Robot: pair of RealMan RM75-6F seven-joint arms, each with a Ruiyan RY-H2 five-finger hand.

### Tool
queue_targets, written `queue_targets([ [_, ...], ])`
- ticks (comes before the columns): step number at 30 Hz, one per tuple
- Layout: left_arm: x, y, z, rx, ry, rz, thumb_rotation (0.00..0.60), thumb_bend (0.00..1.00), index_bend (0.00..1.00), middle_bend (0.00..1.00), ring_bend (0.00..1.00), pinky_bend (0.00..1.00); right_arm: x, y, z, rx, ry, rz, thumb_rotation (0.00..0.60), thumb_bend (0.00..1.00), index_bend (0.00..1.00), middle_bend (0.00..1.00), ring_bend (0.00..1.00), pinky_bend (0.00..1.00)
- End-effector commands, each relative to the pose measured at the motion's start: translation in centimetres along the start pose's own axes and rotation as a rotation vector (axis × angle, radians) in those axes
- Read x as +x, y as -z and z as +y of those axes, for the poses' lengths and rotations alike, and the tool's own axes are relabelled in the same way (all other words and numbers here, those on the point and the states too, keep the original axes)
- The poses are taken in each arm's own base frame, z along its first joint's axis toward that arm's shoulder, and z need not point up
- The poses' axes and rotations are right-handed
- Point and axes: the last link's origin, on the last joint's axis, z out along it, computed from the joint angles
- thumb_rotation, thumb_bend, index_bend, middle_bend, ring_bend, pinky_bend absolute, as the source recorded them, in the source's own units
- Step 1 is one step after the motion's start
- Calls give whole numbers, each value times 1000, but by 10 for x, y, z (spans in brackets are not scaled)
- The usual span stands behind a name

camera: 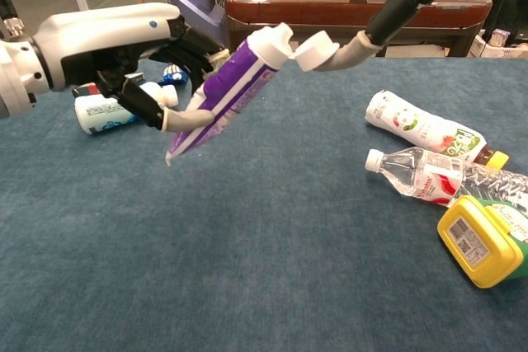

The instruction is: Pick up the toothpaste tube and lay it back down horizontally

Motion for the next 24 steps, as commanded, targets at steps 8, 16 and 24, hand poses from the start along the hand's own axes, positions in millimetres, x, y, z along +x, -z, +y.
queue_targets([
  [8, -8, -5, 5, -13, -54, -20, 600, 486, 640, 767, 483, 270, 1, -9, -6, 10, -25, 21, 600, 3, 0, 0, 0, 0],
  [16, -13, -7, 5, -6, -72, -33, 600, 486, 655, 795, 507, 270, 2, -15, -7, 12, -46, 29, 600, 2, 0, 0, 0, 0],
  [24, -16, -8, 6, -8, -112, -44, 600, 486, 665, 810, 522, 270, 3, -20, -10, 22, -63, 41, 600, 3, 0, 0, 0, 0],
])
